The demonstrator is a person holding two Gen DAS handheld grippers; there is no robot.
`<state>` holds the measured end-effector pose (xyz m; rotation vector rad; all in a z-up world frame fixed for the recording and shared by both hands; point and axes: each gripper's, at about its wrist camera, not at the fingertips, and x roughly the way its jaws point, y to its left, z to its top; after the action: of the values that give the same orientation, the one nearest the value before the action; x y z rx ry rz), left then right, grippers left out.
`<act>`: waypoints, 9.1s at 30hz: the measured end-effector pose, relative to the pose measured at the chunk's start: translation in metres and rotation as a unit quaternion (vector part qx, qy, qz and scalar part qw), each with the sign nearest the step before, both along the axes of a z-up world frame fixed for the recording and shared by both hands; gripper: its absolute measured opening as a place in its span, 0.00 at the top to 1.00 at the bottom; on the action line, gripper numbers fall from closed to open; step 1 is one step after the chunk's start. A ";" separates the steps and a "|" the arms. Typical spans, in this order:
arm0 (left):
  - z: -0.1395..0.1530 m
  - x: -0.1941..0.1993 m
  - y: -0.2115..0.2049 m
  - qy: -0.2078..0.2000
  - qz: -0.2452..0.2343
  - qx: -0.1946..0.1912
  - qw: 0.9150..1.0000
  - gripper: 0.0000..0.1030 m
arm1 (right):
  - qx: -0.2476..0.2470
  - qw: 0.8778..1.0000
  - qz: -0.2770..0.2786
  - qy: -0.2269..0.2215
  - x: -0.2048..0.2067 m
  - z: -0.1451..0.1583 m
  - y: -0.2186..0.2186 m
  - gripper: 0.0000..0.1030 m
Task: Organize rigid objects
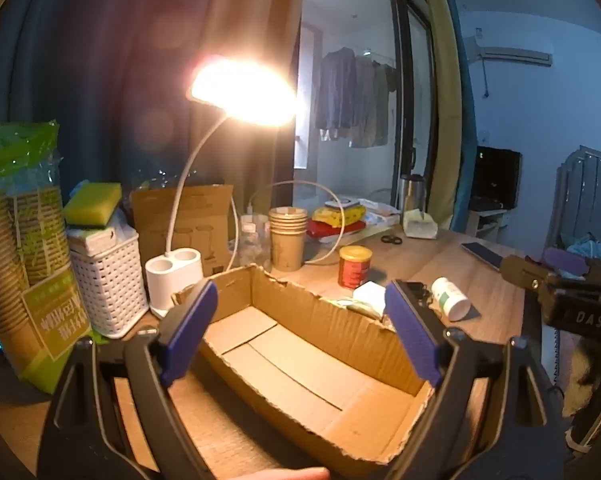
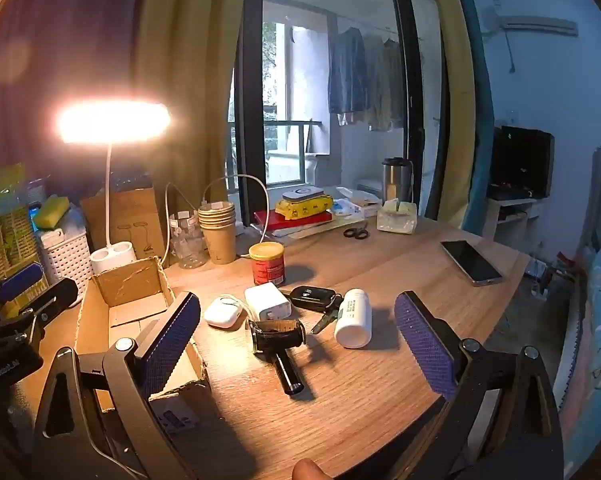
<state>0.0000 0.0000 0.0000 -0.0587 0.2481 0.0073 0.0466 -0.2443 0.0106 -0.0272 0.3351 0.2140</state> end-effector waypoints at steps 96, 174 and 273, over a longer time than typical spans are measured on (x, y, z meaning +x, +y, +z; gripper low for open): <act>-0.006 0.014 0.005 0.043 0.012 -0.008 0.999 0.17 | 0.006 1.000 -0.001 0.016 0.006 -0.008 -0.003 0.03; -0.089 0.112 0.047 0.327 -0.015 -0.113 0.938 0.88 | 0.011 0.986 -0.040 0.163 0.156 -0.073 -0.052 0.03; -0.088 0.096 0.044 0.286 0.015 -0.132 0.949 0.88 | -0.020 0.941 0.267 0.206 0.062 -0.048 0.128 0.55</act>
<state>0.0959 0.0445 -0.0884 -0.3306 0.8296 0.0219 0.1084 -0.1160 -0.0379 -0.1154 0.7499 0.7575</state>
